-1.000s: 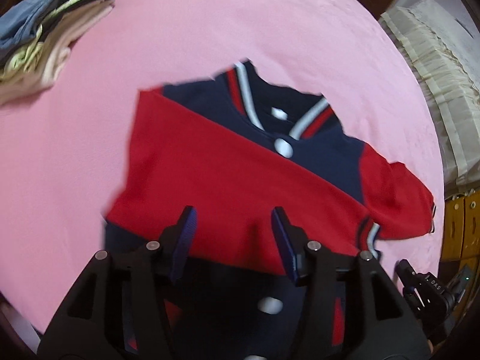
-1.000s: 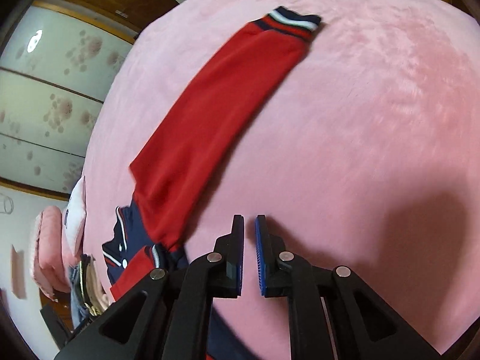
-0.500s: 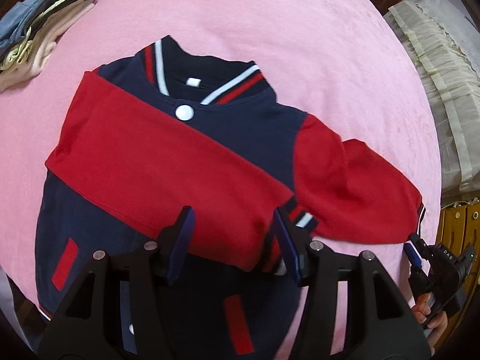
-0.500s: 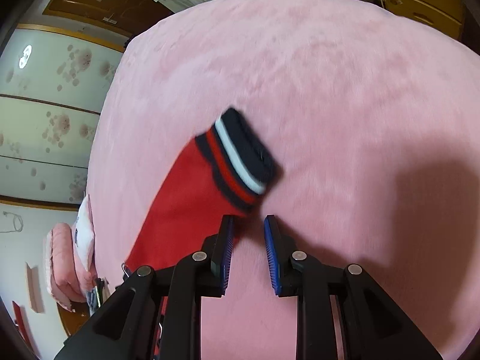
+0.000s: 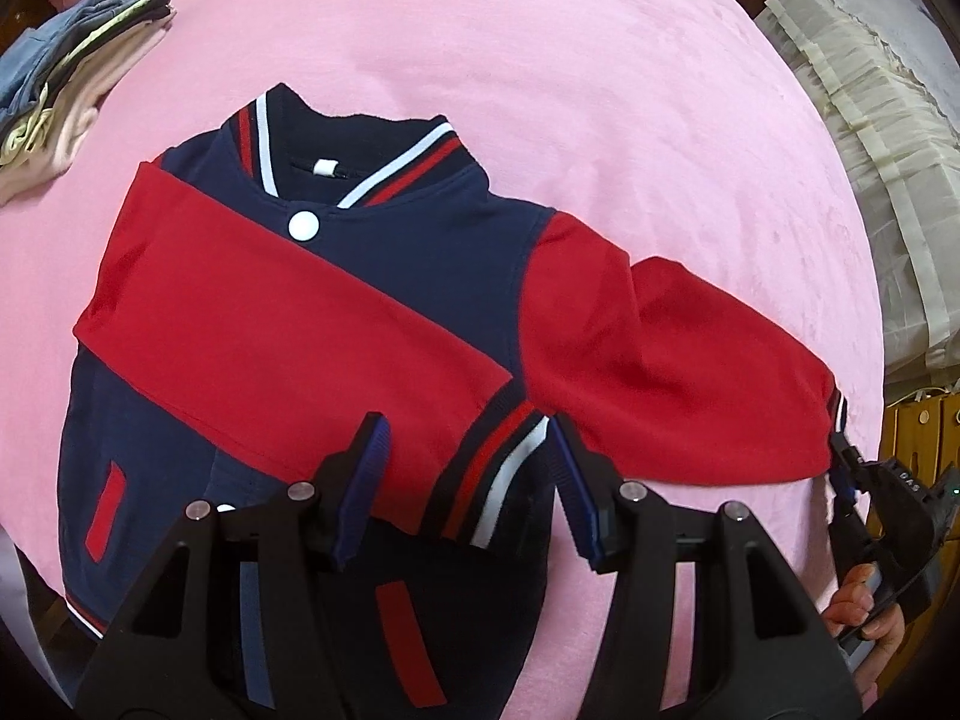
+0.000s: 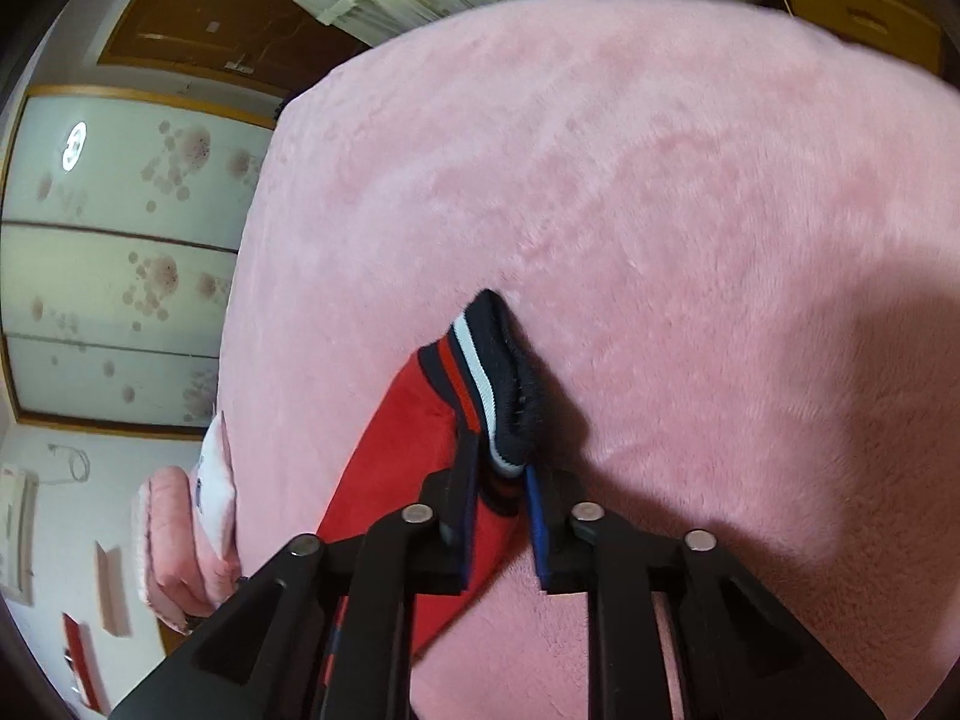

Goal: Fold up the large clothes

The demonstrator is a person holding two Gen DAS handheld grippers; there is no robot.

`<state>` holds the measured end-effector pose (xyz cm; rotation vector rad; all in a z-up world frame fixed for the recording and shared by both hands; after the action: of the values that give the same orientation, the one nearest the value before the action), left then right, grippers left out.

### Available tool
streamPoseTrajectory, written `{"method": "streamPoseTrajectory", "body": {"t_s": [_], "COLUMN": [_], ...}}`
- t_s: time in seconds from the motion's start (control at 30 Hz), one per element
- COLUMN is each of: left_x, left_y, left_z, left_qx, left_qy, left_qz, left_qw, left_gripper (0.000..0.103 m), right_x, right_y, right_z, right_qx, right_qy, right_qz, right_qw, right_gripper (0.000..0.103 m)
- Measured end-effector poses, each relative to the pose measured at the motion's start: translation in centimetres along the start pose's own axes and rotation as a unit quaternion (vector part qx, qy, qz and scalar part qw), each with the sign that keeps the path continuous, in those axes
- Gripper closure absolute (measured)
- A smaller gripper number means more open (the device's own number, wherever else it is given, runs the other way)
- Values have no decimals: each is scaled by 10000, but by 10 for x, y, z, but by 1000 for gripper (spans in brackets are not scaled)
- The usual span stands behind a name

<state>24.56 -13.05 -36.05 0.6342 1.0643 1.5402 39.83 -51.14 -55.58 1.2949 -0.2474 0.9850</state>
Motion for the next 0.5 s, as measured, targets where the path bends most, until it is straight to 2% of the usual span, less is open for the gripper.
{"method": "streamPoseTrajectory", "body": {"t_s": [0.27, 0.4, 0.5], "left_x": [29, 61, 91], "left_y": [12, 23, 31], "left_z": [0, 1, 5], "left_qx": [-163, -275, -383], "left_qy": [292, 516, 694], "left_qz": [-125, -117, -87], "left_qw": [9994, 9982, 9968], "left_gripper": [52, 52, 52], "right_x": [49, 96, 136], "right_y": [33, 52, 63], "right_z": [13, 6, -7], "right_qx": [-549, -796, -772], "right_qy": [366, 664, 1017], "right_qz": [344, 700, 970], "right_qw": [9972, 9922, 9871], "right_gripper": [93, 93, 93]}}
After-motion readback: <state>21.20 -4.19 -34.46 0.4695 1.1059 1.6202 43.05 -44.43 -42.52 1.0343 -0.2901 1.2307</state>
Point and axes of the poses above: each gripper's, at about its wrist camera, not at the fingertips, and y roughly against the way its jaws point, x to its left, z to its top, the point moved 9 cm from there along -y, roughly the way its jaws point, and after that the axes turned 12 degrees about -x, right-handed, at the moved point
